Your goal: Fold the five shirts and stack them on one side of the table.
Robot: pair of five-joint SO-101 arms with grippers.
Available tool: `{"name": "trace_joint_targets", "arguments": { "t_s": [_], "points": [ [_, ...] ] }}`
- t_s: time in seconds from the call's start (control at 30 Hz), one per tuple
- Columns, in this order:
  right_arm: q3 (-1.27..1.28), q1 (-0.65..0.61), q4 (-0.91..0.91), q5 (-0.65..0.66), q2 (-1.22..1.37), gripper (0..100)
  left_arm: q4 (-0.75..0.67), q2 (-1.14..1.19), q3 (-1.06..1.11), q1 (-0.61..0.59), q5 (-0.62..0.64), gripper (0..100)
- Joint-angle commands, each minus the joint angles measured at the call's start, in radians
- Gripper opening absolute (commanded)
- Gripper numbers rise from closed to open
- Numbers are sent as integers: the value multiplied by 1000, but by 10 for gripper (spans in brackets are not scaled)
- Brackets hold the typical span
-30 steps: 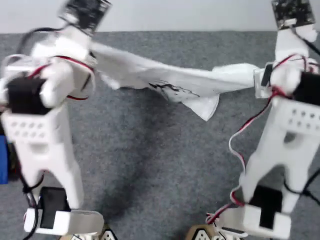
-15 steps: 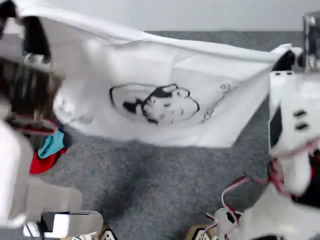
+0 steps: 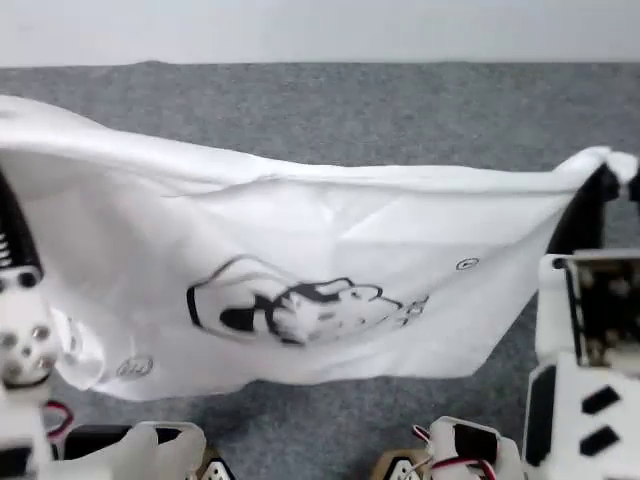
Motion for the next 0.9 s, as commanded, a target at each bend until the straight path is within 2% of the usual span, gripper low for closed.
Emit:
{"name": "trace_joint_targets", "arguments": {
  "t_s": [0.0, 0.23, 0.43, 0.57, 0.87],
  "points": [
    [86, 16, 25, 14, 54, 9, 20, -3, 182, -6, -11, 5],
    [446, -21, -105, 8, 222, 10, -35, 94, 740, -2, -12, 5],
    [743, -53, -443, 8, 401, 10, -361, 255, 1112, -5, -12, 5],
    [824, -54, -690, 8, 535, 10, -612, 374, 1211, -5, -11, 5],
    [821, -82, -1142, 15, 796, 10, -941, 669, 1116, -14, -11, 5]
  ]
}}
